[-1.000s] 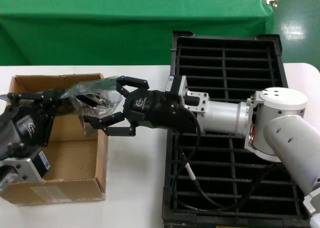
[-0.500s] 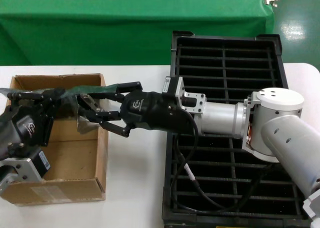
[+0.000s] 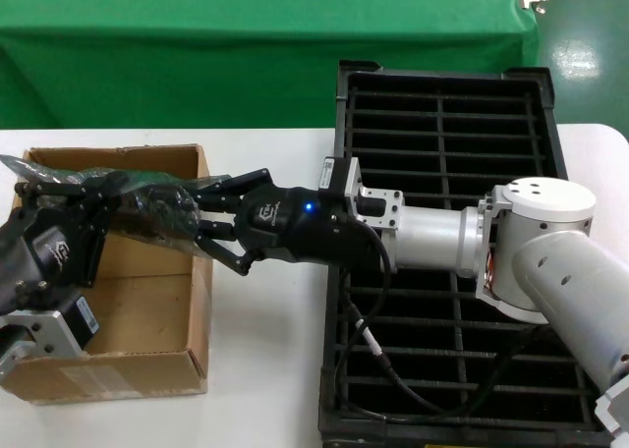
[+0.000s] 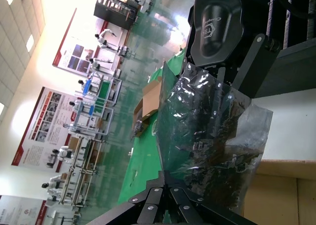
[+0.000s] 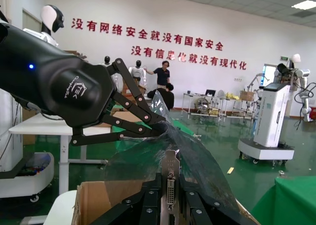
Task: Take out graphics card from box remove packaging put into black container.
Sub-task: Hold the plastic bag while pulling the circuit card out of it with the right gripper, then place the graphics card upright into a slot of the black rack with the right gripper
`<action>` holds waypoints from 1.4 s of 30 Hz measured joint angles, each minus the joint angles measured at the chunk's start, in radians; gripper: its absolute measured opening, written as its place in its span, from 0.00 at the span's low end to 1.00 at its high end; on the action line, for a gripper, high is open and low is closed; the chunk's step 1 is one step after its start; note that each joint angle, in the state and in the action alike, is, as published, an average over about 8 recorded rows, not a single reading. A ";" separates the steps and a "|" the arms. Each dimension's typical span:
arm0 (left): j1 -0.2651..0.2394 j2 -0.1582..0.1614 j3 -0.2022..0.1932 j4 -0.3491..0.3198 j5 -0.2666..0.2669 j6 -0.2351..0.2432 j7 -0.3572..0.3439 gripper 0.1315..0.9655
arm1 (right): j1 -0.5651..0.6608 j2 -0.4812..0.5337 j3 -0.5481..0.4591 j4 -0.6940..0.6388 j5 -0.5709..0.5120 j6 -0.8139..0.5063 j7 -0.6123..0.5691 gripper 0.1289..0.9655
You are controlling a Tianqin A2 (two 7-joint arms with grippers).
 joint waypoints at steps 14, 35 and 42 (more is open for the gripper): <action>0.000 0.000 0.000 0.000 0.000 0.000 0.000 0.01 | -0.090 0.118 0.142 0.307 -0.166 0.024 0.152 0.07; 0.000 0.000 0.000 0.000 0.000 0.000 0.000 0.01 | -0.302 0.621 0.293 1.182 -0.458 0.141 0.662 0.07; 0.000 0.000 0.000 0.000 0.000 0.000 0.000 0.01 | -0.248 0.809 0.284 1.412 -0.640 0.056 0.950 0.07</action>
